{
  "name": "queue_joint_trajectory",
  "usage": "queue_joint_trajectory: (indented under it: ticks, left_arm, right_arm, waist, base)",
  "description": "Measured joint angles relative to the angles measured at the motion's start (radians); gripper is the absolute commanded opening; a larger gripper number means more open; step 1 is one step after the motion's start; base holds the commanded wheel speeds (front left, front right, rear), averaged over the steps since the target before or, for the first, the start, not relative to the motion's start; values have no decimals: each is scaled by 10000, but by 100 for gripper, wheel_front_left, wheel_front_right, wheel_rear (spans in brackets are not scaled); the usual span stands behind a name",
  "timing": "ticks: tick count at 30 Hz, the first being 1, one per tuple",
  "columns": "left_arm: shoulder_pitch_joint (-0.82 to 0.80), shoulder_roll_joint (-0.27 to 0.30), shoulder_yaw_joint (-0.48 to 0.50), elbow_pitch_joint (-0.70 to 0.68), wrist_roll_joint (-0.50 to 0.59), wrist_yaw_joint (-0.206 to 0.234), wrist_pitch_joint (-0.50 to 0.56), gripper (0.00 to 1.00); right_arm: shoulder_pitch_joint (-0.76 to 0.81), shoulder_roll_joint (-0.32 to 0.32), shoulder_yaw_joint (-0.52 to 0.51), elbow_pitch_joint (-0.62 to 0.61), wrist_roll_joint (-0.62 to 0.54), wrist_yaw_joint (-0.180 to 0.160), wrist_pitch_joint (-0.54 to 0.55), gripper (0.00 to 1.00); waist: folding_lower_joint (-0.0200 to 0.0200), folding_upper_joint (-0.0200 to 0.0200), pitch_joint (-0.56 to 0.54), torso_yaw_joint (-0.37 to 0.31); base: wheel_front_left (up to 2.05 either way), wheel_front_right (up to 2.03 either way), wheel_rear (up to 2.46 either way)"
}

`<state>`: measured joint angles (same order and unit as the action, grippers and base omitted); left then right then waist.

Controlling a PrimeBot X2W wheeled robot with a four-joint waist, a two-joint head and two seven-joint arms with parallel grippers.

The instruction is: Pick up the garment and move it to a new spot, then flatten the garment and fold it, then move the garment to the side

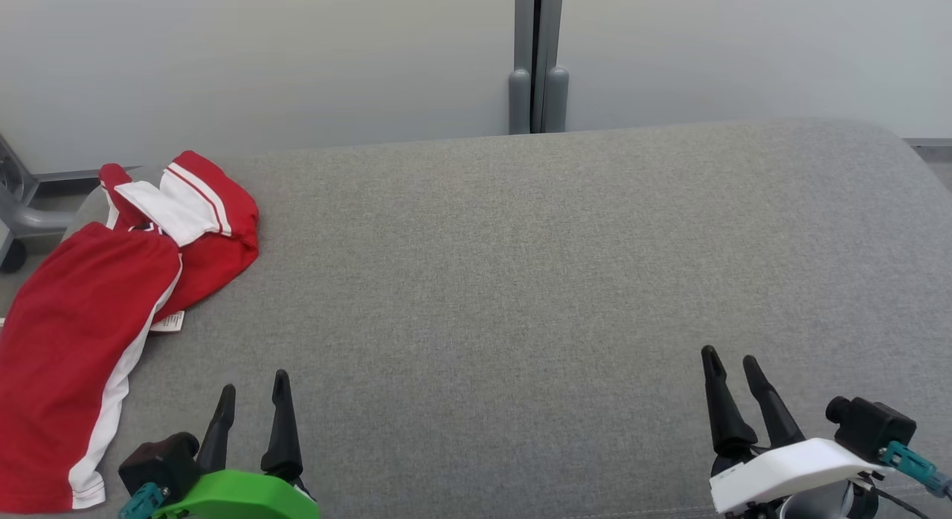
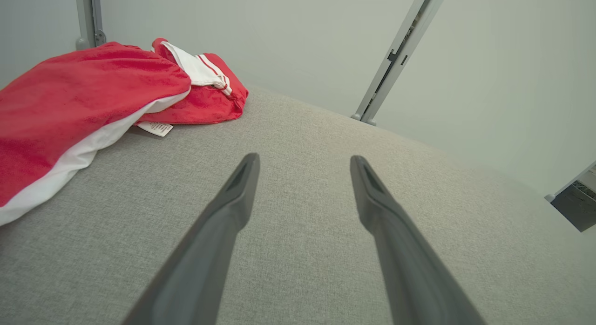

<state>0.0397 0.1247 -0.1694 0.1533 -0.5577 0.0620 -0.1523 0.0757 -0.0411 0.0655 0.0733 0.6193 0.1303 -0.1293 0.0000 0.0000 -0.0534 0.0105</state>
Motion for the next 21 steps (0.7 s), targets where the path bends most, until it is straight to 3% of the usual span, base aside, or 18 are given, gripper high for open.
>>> queue_joint_trajectory:
  ticks: [21]
  left_arm:
    - [463, 104, 157, 232, 1492, 244, -437, 100]
  right_arm:
    - [-652, -27, 629, 1104, -2520, 2, -531, 100]
  waist:
    - [0, 0, -180, -18]
  base:
    - [0, 0, 0]
